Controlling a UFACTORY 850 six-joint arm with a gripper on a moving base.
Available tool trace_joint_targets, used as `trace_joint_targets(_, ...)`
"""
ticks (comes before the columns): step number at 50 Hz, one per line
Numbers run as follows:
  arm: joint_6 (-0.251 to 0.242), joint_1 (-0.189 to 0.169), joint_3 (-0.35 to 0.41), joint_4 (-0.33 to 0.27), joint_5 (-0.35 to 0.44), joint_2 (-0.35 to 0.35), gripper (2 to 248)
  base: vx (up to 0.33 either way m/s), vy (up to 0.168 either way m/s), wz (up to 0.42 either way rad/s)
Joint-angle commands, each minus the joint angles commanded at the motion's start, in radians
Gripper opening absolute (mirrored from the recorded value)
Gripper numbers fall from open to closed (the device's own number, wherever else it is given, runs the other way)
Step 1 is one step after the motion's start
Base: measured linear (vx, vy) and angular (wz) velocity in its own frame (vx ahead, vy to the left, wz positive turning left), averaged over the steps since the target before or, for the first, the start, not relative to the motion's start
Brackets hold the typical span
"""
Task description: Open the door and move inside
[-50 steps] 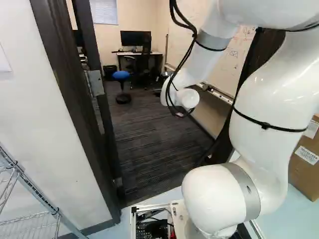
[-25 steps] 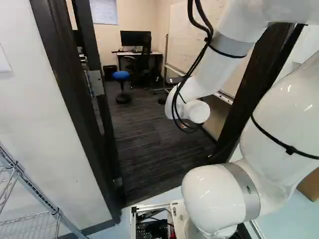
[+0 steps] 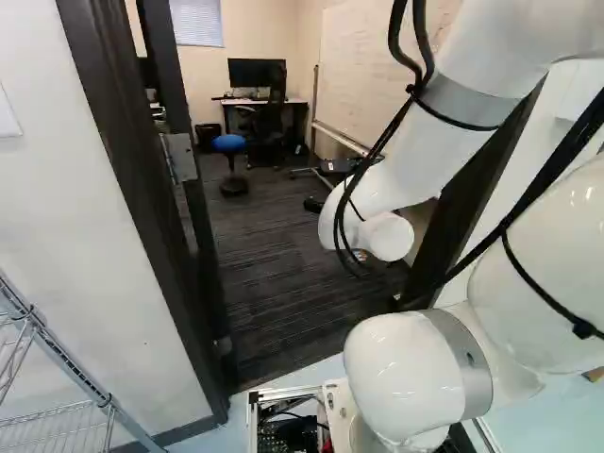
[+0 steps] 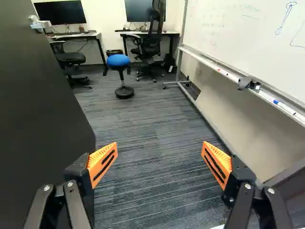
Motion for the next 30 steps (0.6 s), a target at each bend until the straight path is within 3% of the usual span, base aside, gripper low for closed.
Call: trace_joint_targets(30, 0.000, -0.004, 0.069, -0.002, 0.019, 0.057, 247, 0.000, 0.000, 0.000)
